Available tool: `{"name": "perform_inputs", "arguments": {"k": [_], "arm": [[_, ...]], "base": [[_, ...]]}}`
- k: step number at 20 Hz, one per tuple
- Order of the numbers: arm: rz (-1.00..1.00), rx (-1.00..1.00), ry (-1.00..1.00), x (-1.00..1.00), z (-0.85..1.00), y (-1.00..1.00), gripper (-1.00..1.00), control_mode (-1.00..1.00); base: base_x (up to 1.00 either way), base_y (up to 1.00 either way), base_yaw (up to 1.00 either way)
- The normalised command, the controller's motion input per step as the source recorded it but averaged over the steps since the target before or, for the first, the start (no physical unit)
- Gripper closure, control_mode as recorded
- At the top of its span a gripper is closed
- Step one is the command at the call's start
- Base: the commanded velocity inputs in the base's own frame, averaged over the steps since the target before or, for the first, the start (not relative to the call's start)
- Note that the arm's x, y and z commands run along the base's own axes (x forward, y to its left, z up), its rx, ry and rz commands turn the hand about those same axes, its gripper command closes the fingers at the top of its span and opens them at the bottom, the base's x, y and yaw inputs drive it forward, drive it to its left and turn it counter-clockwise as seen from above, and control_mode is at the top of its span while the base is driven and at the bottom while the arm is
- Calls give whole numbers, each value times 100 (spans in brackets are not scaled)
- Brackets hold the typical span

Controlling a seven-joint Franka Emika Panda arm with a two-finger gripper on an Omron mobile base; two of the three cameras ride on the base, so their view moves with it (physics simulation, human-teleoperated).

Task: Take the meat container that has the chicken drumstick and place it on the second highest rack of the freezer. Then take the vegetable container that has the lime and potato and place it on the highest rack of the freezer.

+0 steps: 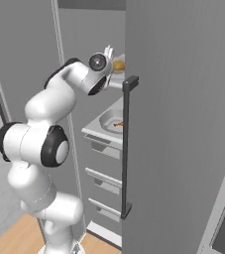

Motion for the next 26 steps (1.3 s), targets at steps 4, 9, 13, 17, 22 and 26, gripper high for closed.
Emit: {"name": "perform_inputs", "arguments": {"k": [4, 9, 13, 17, 22, 26], "arm": [[0, 0, 0, 55, -12, -10, 100, -100], [0, 0, 0, 29, -12, -7, -100, -100], [0, 0, -14, -19, 0, 1, -100, -100], [0, 0, -14, -74, 0, 9, -100, -100], [0, -1, -13, -100, 22, 12, -100, -100], [11, -8, 5, -100, 21, 0, -100, -100]], "base": [[0, 0, 0], [0, 0, 0], [0, 0, 0], [0, 0, 0], [0, 0, 0], [0, 0, 0]]}}
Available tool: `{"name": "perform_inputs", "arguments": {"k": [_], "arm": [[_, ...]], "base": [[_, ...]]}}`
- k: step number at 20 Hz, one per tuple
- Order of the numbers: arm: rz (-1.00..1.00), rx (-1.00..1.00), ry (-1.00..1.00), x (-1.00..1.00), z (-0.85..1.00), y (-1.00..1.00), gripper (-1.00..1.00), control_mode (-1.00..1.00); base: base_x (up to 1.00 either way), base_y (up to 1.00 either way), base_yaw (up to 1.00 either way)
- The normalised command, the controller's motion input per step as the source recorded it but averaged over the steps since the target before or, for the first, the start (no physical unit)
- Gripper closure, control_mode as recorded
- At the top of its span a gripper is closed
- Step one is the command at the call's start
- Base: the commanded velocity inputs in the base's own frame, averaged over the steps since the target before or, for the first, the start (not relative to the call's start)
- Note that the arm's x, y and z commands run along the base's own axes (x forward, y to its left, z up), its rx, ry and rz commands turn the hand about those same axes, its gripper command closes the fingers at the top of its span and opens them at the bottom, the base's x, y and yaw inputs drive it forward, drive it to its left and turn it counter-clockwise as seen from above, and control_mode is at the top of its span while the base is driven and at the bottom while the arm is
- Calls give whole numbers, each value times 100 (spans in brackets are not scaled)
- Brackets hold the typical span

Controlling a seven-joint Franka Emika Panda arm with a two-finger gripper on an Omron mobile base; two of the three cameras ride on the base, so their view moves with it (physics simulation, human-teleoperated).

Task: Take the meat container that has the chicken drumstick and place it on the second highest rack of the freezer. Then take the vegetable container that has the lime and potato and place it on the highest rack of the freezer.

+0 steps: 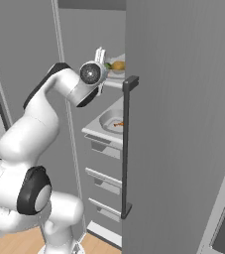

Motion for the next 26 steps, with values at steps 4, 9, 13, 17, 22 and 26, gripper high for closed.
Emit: {"name": "perform_inputs", "arguments": {"k": [4, 9, 13, 17, 22, 26], "arm": [[19, -41, 23, -100, -40, 0, -100, -100], [26, -37, 12, -100, -56, -6, -100, -100], [28, -39, 19, -100, -84, 0, -100, -100], [20, -48, 53, -91, -100, 8, -100, -100], [8, -31, 62, -19, -100, 4, -100, -100], [4, -7, 54, 4, -100, 0, -100, -100]], "base": [[0, 0, 0], [0, 0, 0], [0, 0, 0], [0, 0, 0], [0, 0, 0], [0, 0, 0]]}}
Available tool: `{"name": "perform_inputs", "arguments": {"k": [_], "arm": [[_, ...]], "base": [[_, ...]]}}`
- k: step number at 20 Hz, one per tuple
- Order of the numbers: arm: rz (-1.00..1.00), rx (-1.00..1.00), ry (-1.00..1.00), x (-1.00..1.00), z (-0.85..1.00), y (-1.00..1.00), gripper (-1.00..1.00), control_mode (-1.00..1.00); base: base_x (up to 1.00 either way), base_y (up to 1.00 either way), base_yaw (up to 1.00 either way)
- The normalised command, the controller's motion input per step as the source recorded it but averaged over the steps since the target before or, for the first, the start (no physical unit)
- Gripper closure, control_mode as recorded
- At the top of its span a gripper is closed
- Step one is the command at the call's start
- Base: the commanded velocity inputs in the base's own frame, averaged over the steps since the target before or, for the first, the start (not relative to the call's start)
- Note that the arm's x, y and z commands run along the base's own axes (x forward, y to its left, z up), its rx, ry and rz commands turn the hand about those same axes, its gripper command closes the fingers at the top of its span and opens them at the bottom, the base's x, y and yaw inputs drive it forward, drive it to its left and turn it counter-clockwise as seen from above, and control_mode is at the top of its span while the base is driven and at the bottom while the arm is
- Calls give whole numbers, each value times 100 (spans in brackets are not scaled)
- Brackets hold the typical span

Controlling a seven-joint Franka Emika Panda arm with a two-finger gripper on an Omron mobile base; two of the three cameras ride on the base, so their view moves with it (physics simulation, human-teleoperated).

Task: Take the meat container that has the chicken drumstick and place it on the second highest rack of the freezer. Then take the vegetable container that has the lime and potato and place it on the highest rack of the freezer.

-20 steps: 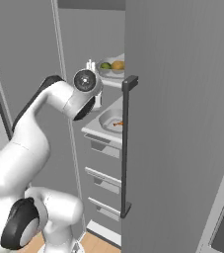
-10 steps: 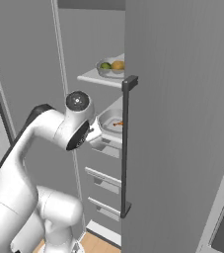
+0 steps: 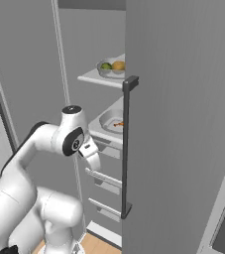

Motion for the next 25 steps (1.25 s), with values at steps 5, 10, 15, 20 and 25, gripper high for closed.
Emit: {"name": "perform_inputs", "arguments": {"k": [5, 10, 15, 20, 25], "arm": [[8, 11, 16, 9, -96, -12, -100, -100], [16, 3, -21, -10, -100, 0, -100, -100], [15, -10, -45, -50, -64, 0, -100, -100], [13, -10, -48, -59, -23, 0, -100, -100], [11, -9, -19, -40, -28, 4, -100, -100]], "base": [[0, 0, 0], [0, 0, 0], [0, 0, 0], [0, 0, 0], [0, 0, 0]]}}
